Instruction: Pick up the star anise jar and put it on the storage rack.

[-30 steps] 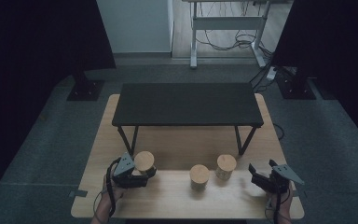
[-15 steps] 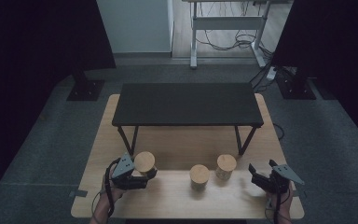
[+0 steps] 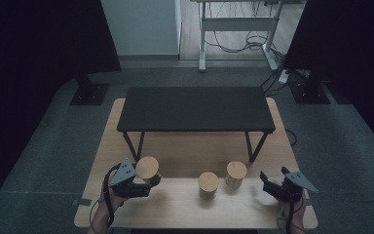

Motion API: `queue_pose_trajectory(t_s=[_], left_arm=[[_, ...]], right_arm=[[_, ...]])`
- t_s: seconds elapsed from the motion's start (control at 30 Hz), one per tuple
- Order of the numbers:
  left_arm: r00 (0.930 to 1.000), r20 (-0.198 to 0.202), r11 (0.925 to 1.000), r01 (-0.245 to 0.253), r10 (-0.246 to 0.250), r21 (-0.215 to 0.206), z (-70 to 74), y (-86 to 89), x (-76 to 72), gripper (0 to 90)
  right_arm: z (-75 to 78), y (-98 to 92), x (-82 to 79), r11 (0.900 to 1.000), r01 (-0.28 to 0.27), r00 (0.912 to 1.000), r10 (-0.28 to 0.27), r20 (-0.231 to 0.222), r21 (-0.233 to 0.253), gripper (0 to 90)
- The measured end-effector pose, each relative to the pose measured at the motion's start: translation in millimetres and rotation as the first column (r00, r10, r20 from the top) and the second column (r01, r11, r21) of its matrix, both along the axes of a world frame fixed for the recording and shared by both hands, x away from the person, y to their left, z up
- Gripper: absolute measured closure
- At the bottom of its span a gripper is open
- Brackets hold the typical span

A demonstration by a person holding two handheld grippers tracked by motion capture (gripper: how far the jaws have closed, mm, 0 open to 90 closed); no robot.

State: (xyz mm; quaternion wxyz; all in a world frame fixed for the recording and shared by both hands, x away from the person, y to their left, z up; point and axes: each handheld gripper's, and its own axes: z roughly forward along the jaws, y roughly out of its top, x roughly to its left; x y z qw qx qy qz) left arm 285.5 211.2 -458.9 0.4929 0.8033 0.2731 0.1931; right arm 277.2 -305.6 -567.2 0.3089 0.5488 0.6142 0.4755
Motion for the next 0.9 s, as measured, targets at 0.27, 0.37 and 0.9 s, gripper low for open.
queue_pose_trajectory(t_s=[0.27, 0.37, 0.9], left_arm=[[1.0000, 0.002, 0.9999, 0.004, -0.004, -0.011, 8.8, 1.6, 0.2, 24.8], [1.0000, 0.001, 0.9999, 0.005, -0.005, -0.014, 11.6, 2.0, 0.8, 24.8], [0.9998, 0.005, 0.9997, 0.019, -0.019, -0.016, 23.4, 0.1, 3.3, 24.8]], right_arm=[[0.0, 0.1, -0.1, 1.000, 0.000, 1.0000, 0.000, 0.001, -0.001, 9.1], [0.0, 0.1, -0.1, 1.000, 0.000, 1.0000, 0.000, 0.001, -0.001, 9.0], [0.0, 0.2, -0.1, 1.000, 0.001, 1.0000, -0.001, 0.001, -0.002, 9.0]])
